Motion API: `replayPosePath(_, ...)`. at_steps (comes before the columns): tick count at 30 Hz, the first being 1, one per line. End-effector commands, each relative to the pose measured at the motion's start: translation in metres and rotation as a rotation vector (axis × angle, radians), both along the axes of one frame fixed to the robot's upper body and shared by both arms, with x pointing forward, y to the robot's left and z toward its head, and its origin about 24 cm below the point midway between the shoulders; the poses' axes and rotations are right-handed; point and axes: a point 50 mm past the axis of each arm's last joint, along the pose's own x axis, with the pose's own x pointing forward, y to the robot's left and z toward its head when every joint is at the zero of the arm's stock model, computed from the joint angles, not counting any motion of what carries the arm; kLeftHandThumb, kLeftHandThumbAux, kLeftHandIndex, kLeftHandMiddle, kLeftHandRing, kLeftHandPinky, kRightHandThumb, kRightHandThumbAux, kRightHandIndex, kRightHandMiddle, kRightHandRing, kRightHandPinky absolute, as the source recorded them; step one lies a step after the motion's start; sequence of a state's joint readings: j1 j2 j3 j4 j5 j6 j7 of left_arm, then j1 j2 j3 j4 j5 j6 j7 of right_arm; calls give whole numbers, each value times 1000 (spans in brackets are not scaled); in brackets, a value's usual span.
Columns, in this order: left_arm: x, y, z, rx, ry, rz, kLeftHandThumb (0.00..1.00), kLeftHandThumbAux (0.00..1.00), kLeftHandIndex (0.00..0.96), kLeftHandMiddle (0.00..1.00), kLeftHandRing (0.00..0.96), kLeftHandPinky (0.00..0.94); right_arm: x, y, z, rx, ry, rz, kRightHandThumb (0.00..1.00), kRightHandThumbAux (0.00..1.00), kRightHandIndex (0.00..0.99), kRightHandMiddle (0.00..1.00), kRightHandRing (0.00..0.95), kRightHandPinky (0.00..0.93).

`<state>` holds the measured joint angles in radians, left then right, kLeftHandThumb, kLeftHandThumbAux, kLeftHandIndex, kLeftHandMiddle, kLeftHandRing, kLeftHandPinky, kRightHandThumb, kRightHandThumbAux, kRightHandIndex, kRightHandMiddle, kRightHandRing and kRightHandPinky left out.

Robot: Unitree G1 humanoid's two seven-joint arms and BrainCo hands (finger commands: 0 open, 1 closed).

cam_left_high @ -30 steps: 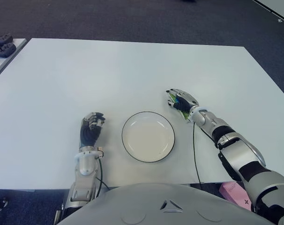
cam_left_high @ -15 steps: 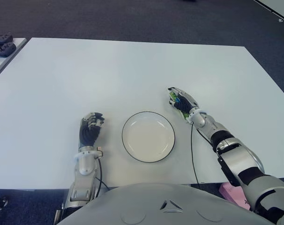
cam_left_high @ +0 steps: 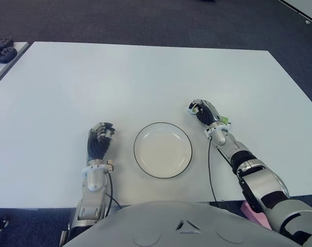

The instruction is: Put the toothpaste on the table into the plate.

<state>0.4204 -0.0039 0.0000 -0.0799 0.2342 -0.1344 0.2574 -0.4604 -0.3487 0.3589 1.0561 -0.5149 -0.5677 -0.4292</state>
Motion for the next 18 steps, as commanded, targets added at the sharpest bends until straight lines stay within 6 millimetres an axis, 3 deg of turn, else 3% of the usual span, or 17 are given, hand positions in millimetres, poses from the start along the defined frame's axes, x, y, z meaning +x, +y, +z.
replayPosePath(1, 0, 0, -1, -5, -8, 9, 708, 722, 429, 497, 504, 531, -4, 4, 2, 49, -52, -6, 959, 645, 450, 486, 516, 550)
replayPosePath(18, 2, -1, 0, -18, -19, 12, 708, 723, 428, 502, 516, 542, -3, 8, 26, 185, -176, -9, 954, 652, 458, 478, 454, 516)
